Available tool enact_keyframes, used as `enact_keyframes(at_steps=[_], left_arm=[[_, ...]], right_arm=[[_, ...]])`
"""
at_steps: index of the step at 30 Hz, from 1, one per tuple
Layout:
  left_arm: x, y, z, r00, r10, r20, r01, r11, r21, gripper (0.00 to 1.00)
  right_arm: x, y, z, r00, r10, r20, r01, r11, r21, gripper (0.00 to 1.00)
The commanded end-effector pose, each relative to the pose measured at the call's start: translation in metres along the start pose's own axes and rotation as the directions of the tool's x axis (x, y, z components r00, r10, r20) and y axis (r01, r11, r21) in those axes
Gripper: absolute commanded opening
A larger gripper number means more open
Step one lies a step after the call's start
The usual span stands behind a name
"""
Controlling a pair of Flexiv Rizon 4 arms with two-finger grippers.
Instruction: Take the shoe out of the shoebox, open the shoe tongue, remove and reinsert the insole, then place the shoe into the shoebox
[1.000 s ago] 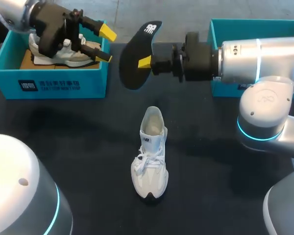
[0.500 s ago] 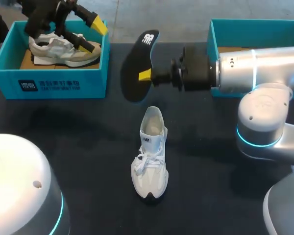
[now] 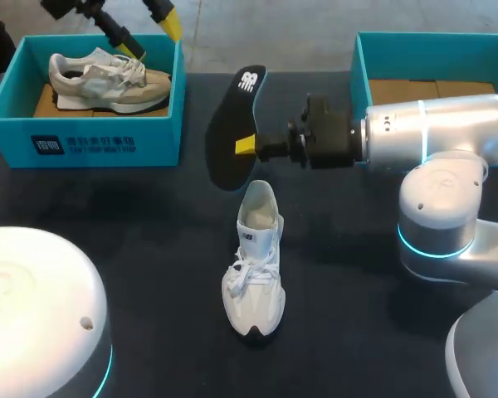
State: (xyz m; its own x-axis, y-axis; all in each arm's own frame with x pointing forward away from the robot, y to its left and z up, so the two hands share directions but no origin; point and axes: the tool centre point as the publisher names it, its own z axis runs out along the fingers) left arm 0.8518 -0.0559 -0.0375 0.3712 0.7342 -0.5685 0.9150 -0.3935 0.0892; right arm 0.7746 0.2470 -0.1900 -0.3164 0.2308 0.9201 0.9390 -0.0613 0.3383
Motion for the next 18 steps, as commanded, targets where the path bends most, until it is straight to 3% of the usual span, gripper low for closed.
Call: enact_keyframes(at_steps=[1,18], left_arm=[[-0.0075,0.0155,-0.0001,0.979,-0.006,-0.202,0.013,0.999,0.034,1.00],[-0.0106,0.0212,0.0013,0.977,-0.003,-0.215,0.010,0.999,0.033,1.00]], right_arm=[[-0.0051,-0.0003,0.0074,1.000,0.005,0.002,-0.005,1.000,0.004,0.00],[-0.0051,-0.0003,0.0074,1.000,0.005,0.002,-0.005,1.000,0.004,0.00]])
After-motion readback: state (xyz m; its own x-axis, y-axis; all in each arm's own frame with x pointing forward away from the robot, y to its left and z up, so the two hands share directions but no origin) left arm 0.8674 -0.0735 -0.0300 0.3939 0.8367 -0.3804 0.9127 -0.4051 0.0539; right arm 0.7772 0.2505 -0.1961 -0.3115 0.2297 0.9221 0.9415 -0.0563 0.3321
